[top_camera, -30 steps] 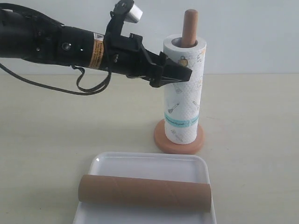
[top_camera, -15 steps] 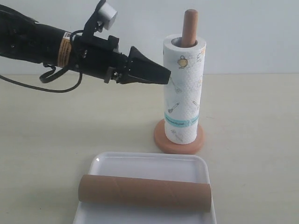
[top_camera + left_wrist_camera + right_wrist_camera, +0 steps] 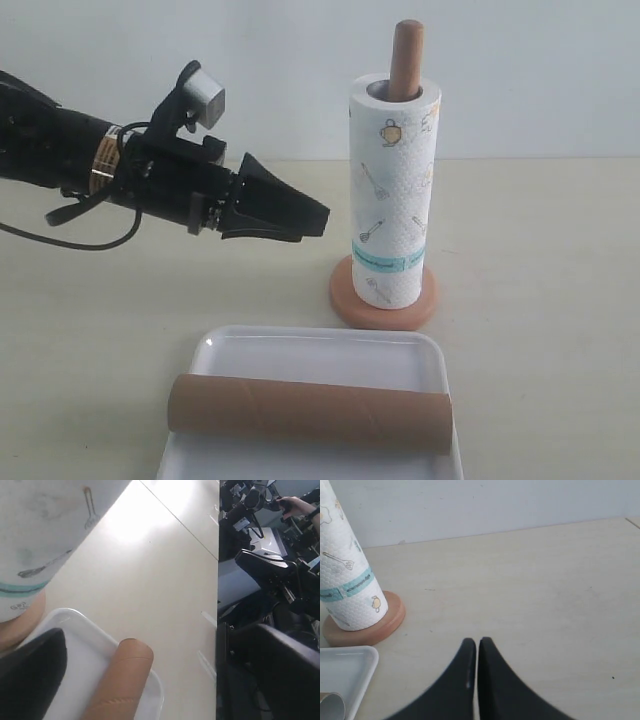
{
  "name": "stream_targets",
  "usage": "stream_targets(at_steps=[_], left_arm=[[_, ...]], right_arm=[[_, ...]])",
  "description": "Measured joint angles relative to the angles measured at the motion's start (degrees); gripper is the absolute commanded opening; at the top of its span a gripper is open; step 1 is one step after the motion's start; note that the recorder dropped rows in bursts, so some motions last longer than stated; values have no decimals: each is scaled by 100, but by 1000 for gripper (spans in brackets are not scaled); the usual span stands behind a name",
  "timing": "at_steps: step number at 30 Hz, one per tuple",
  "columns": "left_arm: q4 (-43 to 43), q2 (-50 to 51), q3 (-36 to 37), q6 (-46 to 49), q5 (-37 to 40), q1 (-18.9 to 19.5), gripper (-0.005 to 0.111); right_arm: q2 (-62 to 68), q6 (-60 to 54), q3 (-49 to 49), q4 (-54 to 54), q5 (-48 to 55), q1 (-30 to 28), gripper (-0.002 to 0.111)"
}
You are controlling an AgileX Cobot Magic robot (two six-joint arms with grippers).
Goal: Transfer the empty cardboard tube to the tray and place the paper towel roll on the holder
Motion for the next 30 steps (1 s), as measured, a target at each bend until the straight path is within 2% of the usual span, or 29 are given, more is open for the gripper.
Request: stream_targets(at_steps=[9,11,16,25,30], left_arm=[[11,-322,385,48,0,10,13],[11,-528,538,48,0,10,4],[-29,-1167,1043,131,0,10,4],[-803,-2447,2364,613,-14,10,4],[-926,-2926,2852,660,-14,10,4]], right_arm=[[0,0,0,0,0,0,1],[0,0,0,0,0,0,1],[0,0,0,0,0,0,1],[0,0,0,0,0,0,1],[0,0,0,0,0,0,1]])
